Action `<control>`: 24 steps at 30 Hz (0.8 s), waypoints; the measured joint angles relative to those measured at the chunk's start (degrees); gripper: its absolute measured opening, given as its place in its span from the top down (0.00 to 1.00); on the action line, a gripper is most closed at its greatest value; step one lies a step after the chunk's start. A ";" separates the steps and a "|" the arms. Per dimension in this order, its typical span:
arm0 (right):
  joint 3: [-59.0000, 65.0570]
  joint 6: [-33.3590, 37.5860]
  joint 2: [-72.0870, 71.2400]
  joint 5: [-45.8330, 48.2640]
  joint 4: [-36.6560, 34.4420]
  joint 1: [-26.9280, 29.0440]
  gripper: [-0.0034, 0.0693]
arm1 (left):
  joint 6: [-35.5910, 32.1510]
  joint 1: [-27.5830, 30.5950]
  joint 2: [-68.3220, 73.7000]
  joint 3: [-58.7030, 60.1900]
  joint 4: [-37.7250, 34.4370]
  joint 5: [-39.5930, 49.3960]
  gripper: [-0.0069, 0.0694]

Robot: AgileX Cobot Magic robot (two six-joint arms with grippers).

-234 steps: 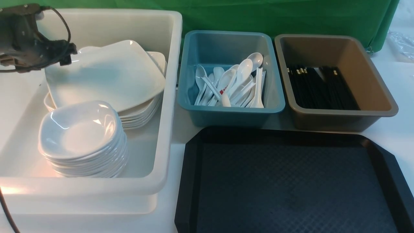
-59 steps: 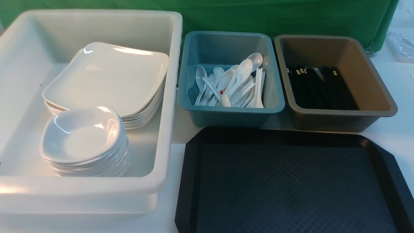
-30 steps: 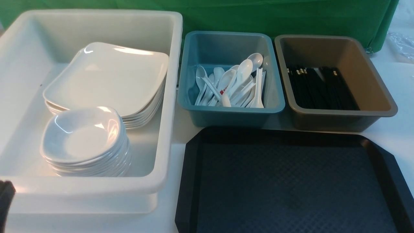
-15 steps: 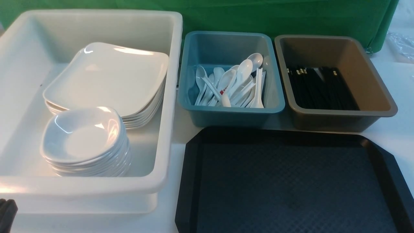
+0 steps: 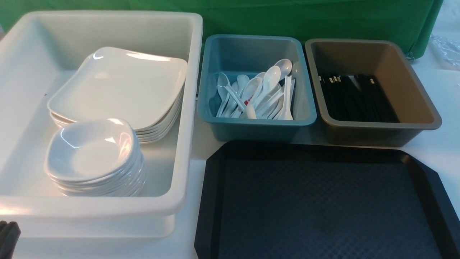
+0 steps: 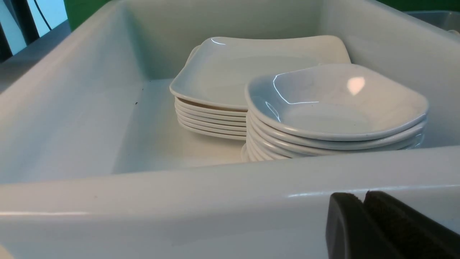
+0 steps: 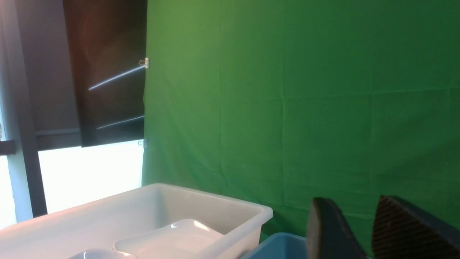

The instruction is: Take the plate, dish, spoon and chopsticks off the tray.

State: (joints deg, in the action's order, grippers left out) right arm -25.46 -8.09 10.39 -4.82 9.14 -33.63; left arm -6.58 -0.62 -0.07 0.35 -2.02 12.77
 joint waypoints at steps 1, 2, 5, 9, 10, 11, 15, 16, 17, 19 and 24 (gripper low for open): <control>0.00 0.05 0.00 0.00 0.00 0.00 0.63 | 0.00 0.00 0.00 0.00 0.00 0.00 0.86; 0.00 0.05 0.00 0.00 0.00 0.00 0.63 | 0.00 0.00 0.00 0.00 0.06 0.00 0.86; 0.00 0.05 0.00 0.00 0.00 0.00 0.63 | 0.00 0.00 0.00 0.00 0.06 0.00 0.86; 0.00 0.05 0.00 0.00 0.00 0.00 0.63 | -0.04 0.00 0.00 0.00 0.06 0.00 0.86; 0.00 0.05 0.00 0.00 0.00 0.00 0.63 | -0.04 0.00 0.00 0.00 0.06 0.00 0.86; 0.00 0.05 0.00 0.00 0.00 0.00 0.63 | -0.04 0.00 0.00 0.00 0.06 0.00 0.86; 0.00 0.08 -0.10 1.93 0.00 1.71 0.63 | -0.04 0.00 0.00 0.00 0.20 -0.04 0.86; 0.07 0.08 -0.16 4.37 0.00 4.40 0.63 | -0.04 0.00 0.00 0.00 0.32 -0.04 0.86; 0.27 0.08 -0.16 7.16 0.00 7.64 0.63 | -0.04 0.00 0.00 0.00 0.48 -0.04 0.86; 1.08 0.08 -0.16 8.80 0.00 10.08 0.63 | -0.04 0.00 0.00 0.00 0.48 -0.04 0.86; 8.91 1.80 -0.10 11.48 0.00 21.94 0.63 | -0.04 0.00 0.00 0.00 0.53 -0.04 0.86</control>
State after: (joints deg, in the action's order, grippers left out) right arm -16.55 -6.28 10.28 6.66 9.14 -11.69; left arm -6.62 -0.62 -0.07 0.35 -1.48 12.73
